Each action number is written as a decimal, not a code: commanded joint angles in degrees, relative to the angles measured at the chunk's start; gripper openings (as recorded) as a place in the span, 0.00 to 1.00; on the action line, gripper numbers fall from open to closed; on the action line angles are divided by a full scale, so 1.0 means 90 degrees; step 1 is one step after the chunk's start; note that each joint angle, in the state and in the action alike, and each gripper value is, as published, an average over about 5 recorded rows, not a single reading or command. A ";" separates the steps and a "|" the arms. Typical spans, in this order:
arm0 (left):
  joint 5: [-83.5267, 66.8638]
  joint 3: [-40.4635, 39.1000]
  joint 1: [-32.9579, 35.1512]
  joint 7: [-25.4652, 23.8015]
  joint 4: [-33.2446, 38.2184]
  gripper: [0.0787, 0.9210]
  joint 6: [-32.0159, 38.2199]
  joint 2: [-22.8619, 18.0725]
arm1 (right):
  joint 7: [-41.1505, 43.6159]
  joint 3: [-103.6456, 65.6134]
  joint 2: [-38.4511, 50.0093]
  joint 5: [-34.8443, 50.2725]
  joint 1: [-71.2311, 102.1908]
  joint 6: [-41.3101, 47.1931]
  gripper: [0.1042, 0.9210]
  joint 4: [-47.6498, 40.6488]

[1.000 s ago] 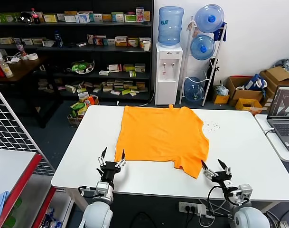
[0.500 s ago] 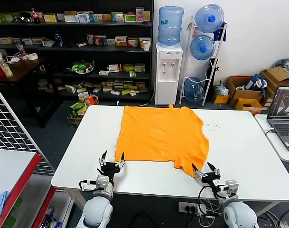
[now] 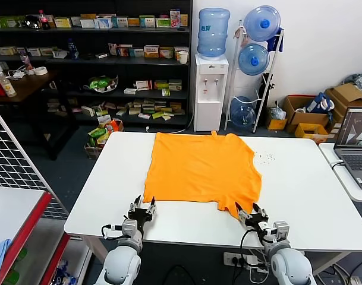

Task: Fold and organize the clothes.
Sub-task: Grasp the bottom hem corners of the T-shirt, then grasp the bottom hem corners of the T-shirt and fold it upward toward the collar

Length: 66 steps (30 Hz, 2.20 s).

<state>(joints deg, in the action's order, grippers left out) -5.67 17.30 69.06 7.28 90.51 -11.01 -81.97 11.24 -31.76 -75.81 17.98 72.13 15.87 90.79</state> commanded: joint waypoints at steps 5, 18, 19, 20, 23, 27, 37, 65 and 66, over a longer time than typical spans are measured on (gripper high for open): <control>-0.0057 -0.0008 0.0065 -0.0094 0.0031 0.31 -0.0172 -0.0005 | -0.0061 0.0023 -0.0032 -0.0039 0.0130 0.0123 0.31 0.0252; 0.0045 -0.0014 0.0315 -0.0166 0.0535 0.01 -0.0197 0.0108 | -0.0309 -0.0073 0.0028 -0.0234 0.0849 0.0217 0.02 0.1231; 0.0050 -0.0013 0.0352 -0.0168 0.0608 0.01 -0.0196 0.0141 | -0.0331 -0.0088 0.0043 -0.0260 0.0940 0.0225 0.02 0.1360; 0.0056 -0.0010 0.0391 -0.0170 0.0692 0.01 -0.0195 0.0174 | -0.0353 -0.0104 0.0064 -0.0288 0.1036 0.0231 0.02 0.1486; 0.0074 0.0009 0.0526 -0.0176 0.0959 0.01 -0.0189 0.0278 | -0.0399 -0.0169 0.0140 -0.0365 0.1355 0.0230 0.02 0.1855; 0.0106 0.0068 0.0756 -0.0184 0.1364 0.01 -0.0189 0.0465 | -0.0457 -0.0303 0.0249 -0.0439 0.1826 0.0226 0.02 0.2358; 0.0263 0.0246 0.1886 -0.0199 0.2299 0.01 -0.0060 0.0847 | -0.0576 -0.0580 0.0410 -0.0744 0.2816 0.0096 0.02 0.3170; 0.0953 0.0072 0.0304 -0.0206 0.0752 0.01 0.0505 0.0441 | -0.0626 0.0139 0.0750 -0.0446 -0.0135 -0.1161 0.02 0.0382; 0.0953 0.0048 0.0250 -0.0209 0.0646 0.01 0.0505 0.0446 | -0.0632 0.0184 0.0748 -0.0457 -0.0237 -0.1147 0.02 0.0285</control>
<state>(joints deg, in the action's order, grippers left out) 2.22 17.88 76.76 5.36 102.61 -7.08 -77.54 5.54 -32.01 -69.47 13.53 78.68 7.62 102.14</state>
